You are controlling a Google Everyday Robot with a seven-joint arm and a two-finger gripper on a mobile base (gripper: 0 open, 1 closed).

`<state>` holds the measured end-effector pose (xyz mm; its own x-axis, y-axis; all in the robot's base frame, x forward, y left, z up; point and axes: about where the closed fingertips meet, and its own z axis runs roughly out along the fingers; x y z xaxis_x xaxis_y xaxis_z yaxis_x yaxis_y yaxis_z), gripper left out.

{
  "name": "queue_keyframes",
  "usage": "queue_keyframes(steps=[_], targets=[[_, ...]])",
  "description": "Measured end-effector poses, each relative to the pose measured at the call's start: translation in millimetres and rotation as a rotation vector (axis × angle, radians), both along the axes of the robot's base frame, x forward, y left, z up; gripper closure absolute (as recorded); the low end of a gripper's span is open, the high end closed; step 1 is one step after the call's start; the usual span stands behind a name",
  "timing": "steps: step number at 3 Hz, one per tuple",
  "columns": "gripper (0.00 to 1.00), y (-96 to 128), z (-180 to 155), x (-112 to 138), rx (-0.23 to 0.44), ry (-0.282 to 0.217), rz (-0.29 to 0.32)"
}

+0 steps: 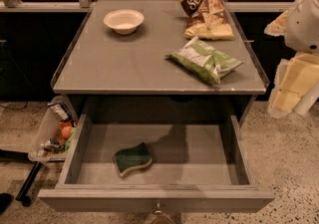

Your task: Pick sponge from top drawer and place on counter

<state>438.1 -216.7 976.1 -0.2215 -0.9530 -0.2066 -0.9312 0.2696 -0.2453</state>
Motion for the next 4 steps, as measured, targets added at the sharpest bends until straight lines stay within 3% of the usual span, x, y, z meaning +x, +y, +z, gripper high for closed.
queue_keyframes(steps=[1, 2, 3, 4], targets=[[0.0, 2, 3, 0, -0.002, -0.009, 0.006], [0.0, 10, -32, -14, 0.073, 0.03, -0.004], [0.0, 42, -96, -31, 0.256, 0.087, -0.027], [0.0, 65, -121, -38, 0.353, 0.105, -0.062]])
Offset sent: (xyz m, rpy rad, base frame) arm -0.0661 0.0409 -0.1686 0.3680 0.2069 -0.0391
